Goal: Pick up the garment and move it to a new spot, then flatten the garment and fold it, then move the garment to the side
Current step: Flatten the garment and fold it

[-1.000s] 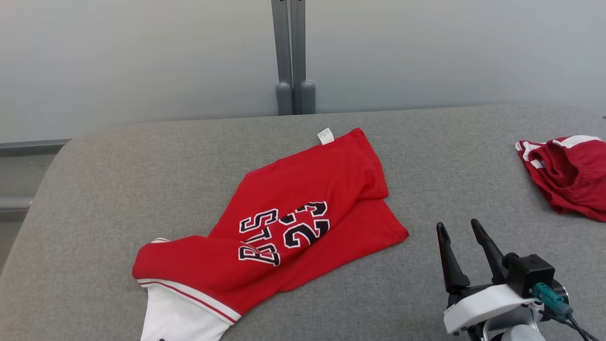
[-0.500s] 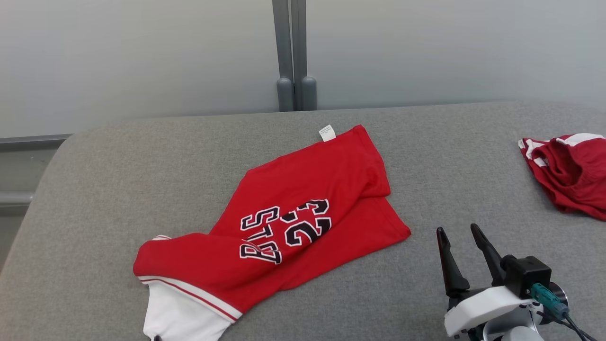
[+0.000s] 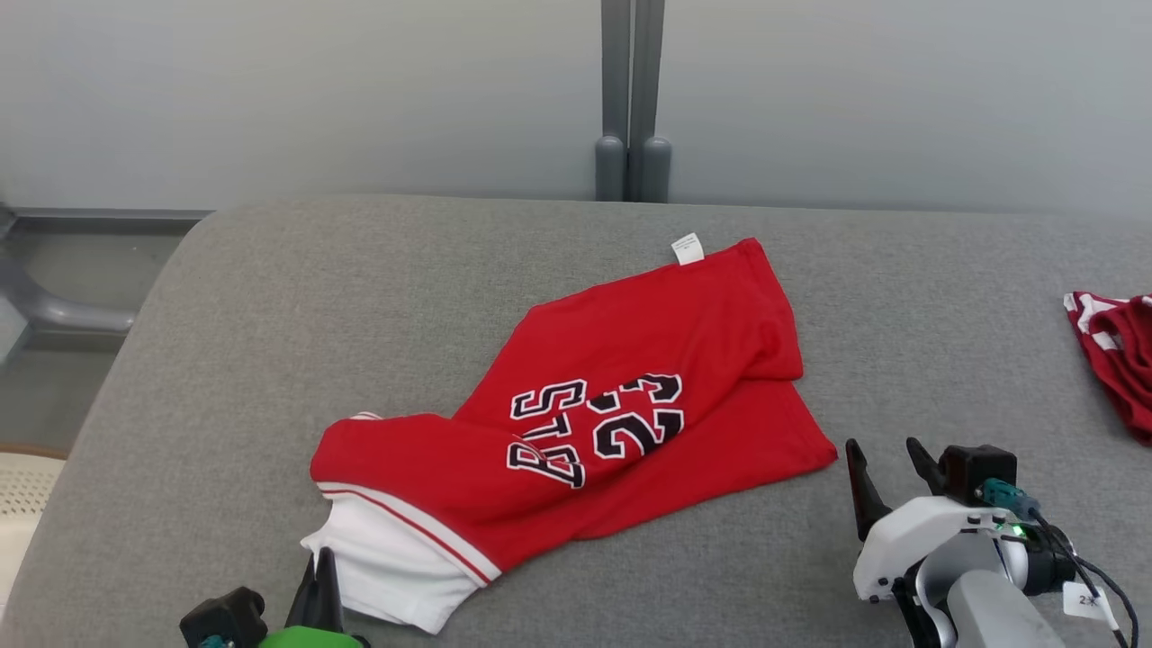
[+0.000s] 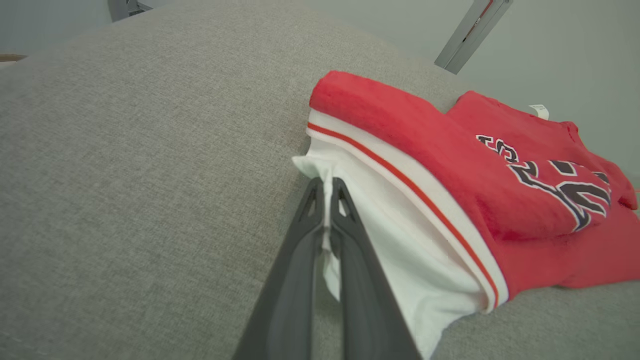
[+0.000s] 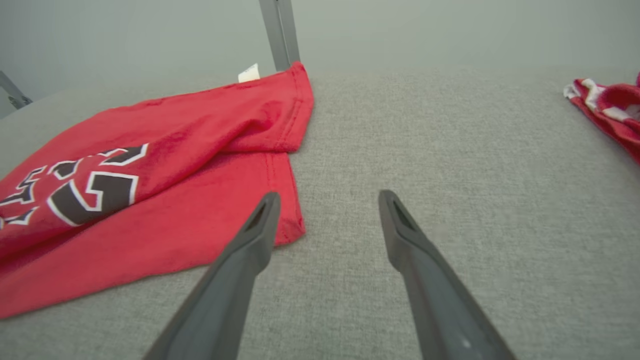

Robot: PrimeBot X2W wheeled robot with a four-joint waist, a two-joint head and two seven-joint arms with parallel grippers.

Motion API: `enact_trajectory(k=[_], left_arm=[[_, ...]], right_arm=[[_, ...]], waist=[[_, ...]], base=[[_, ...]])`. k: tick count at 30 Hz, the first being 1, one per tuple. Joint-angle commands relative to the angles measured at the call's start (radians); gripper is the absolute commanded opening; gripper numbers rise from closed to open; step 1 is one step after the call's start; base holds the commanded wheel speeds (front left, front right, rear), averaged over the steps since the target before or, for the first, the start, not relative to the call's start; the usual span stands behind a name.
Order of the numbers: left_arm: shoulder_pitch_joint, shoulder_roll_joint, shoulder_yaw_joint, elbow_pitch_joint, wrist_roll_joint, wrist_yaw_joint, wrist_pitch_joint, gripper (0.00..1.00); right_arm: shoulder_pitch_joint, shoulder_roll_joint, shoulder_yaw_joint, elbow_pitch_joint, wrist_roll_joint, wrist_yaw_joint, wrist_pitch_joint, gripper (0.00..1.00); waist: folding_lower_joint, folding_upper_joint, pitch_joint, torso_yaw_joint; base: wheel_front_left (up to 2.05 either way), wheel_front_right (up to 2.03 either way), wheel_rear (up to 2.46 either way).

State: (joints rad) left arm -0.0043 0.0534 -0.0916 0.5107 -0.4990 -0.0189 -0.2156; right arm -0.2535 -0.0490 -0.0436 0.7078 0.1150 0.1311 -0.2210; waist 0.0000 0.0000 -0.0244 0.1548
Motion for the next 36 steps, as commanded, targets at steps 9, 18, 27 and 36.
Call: enact_trajectory(k=[9,18,27,36], left_arm=[[0.002,0.001,-0.043,-0.085,0.002,0.013,0.021,0.00],[0.017,0.000,-0.056,-0.118,-0.016,0.025,0.014,0.00],[-0.008,0.000,-0.043,-0.164,-0.081,-0.008,0.011,0.00],[-0.102,-0.001,-0.036,-0.329,-0.214,-0.034,0.035,0.00]], right_arm=[[-0.166,-0.003,-0.024,0.283,-0.034,-0.001,0.051,1.00],[-0.237,-0.002,0.010,0.444,0.007,-0.001,0.049,0.33],[-0.268,-0.004,0.102,0.406,0.191,-0.001,-0.025,0.00],[-0.218,-0.058,0.279,0.072,0.488,-0.001,-0.037,0.00]], waist=[[0.0000,0.0000,0.037,0.093],[0.0000,0.0000,0.039,0.090],[0.0000,0.0000,0.017,0.030],[0.0000,0.0000,-0.030,-0.080]], base=[[0.00,0.00,0.00],[0.00,0.00,0.00],[0.00,0.00,0.00],[0.00,0.00,0.00]])
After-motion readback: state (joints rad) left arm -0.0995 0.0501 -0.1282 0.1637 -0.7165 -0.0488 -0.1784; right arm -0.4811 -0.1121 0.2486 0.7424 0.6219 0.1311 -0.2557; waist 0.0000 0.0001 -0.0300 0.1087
